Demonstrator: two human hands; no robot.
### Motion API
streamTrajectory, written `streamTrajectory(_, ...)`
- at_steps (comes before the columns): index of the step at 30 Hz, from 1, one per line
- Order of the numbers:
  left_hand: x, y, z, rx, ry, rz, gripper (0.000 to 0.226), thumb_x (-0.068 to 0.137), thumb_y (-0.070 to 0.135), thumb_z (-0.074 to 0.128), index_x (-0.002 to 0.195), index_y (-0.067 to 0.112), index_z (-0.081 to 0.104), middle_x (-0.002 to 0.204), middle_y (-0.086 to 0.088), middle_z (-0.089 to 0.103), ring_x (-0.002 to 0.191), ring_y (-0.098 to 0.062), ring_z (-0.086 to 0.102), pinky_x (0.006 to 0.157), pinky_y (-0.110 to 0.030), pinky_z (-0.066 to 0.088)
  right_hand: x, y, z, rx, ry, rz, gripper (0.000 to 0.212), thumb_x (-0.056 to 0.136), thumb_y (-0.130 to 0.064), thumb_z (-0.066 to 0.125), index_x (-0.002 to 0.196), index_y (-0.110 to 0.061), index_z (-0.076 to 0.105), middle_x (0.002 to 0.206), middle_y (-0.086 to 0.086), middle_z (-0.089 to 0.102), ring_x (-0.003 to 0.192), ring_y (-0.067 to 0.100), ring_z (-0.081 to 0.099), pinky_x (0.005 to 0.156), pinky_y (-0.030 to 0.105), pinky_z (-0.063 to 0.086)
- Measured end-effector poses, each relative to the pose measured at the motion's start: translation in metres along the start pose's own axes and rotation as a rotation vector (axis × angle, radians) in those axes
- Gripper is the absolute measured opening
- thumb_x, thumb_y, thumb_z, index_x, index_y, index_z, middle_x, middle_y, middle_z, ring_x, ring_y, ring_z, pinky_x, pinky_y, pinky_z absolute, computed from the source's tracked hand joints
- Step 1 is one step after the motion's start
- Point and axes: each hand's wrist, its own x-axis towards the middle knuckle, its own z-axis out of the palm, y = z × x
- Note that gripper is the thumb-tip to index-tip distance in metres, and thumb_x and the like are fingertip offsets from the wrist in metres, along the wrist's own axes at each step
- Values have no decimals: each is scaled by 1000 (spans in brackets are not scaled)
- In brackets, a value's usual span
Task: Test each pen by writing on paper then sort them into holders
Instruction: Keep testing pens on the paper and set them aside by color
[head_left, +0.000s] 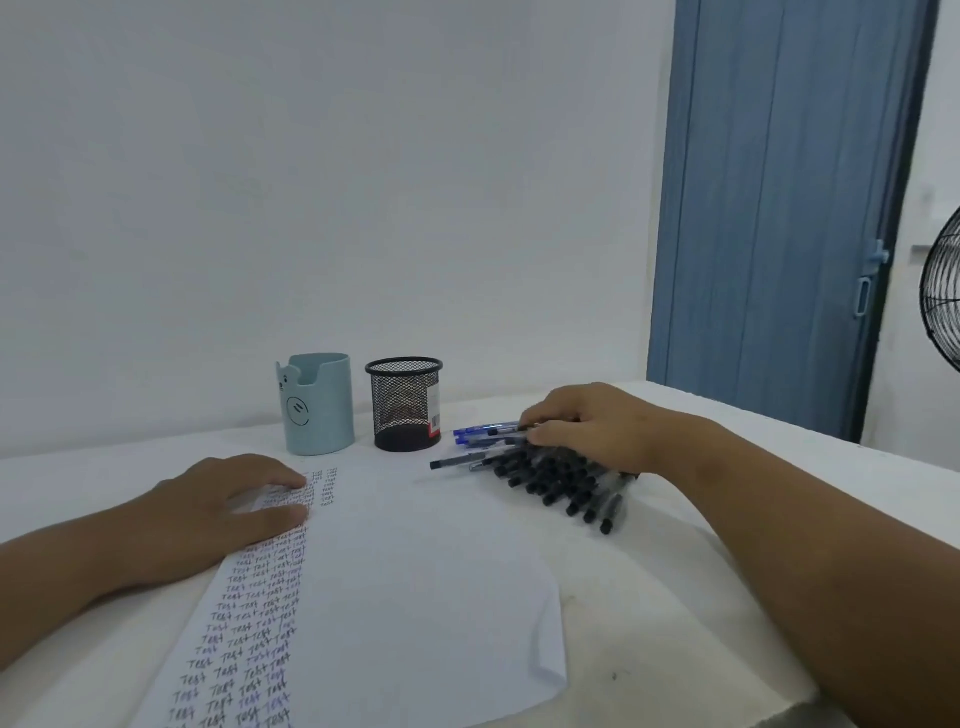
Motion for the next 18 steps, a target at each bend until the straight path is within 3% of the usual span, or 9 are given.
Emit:
streamTrajectory(2, 0, 0, 0, 1, -8, 0, 75, 55, 103, 45, 121, 68, 49, 131, 39, 48, 133, 5, 38, 118, -40, 30, 1, 2, -1, 48, 27, -1, 32, 77, -57, 48, 101, -51, 69, 115, -27, 64, 113, -3, 52, 113, 36, 36)
streamTrajectory(3, 0, 0, 0, 3, -11, -1, 75, 55, 103, 45, 121, 68, 49, 132, 39, 48, 133, 5, 37, 118, -40, 30, 1, 2, -1, 16, 28, -16, 33, 80, -54, 44, 103, -50, 67, 117, -23, 65, 119, -1, 49, 119, 37, 27)
streamTrajectory(5, 0, 0, -1, 13, -15, 1, 75, 55, 103, 43, 121, 69, 48, 132, 40, 47, 133, 6, 36, 118, -39, 29, 3, 1, 1, -105, -1, -53, 37, 94, -51, 34, 119, -48, 60, 121, -11, 68, 126, 2, 48, 125, 37, 0)
streamTrajectory(7, 0, 1, -1, 18, -15, 10, 75, 54, 104, 42, 121, 69, 47, 130, 43, 47, 133, 7, 35, 118, -39, 28, 5, -2, 5, -199, -27, -53, 44, 105, -51, 25, 139, -43, 50, 128, -8, 67, 132, 2, 45, 124, 39, -10)
streamTrajectory(8, 0, 1, 0, 19, -14, 12, 75, 54, 104, 41, 121, 69, 47, 128, 45, 46, 132, 7, 35, 118, -39, 28, 5, -4, 7, -231, -27, -58, 47, 105, -52, 23, 141, -38, 51, 130, -10, 66, 133, 2, 44, 124, 41, -9)
streamTrajectory(10, -1, 3, -1, 14, -11, 10, 76, 52, 104, 41, 120, 70, 46, 127, 45, 47, 131, 8, 35, 117, -39, 28, 6, -7, 9, -252, -12, -92, 48, 105, -52, 28, 128, -26, 61, 129, -7, 65, 126, 9, 52, 124, 42, 11)
streamTrajectory(12, -1, 4, -1, 14, -8, 8, 78, 50, 105, 40, 120, 70, 45, 128, 42, 48, 131, 7, 36, 117, -38, 29, 4, -9, 9, -144, 25, -70, 47, 102, -55, 39, 136, -27, 57, 134, -6, 61, 122, 12, 56, 114, 36, 35)
streamTrajectory(13, -1, 4, -1, 17, -7, 7, 79, 49, 106, 40, 119, 71, 45, 129, 41, 49, 130, 7, 36, 117, -38, 29, 3, -8, 8, -84, 51, -57, 49, 101, -56, 41, 139, -29, 56, 137, -7, 60, 122, 13, 56, 111, 35, 39)
streamTrajectory(18, 0, -1, 1, 22, -1, 4, 76, 54, 104, 43, 120, 69, 48, 128, 41, 50, 131, 6, 38, 117, -40, 31, 2, 0, -1, 51, 165, -35, 31, 103, -40, 47, 118, -27, 72, 123, -15, 66, 117, 7, 58, 102, 26, 42)
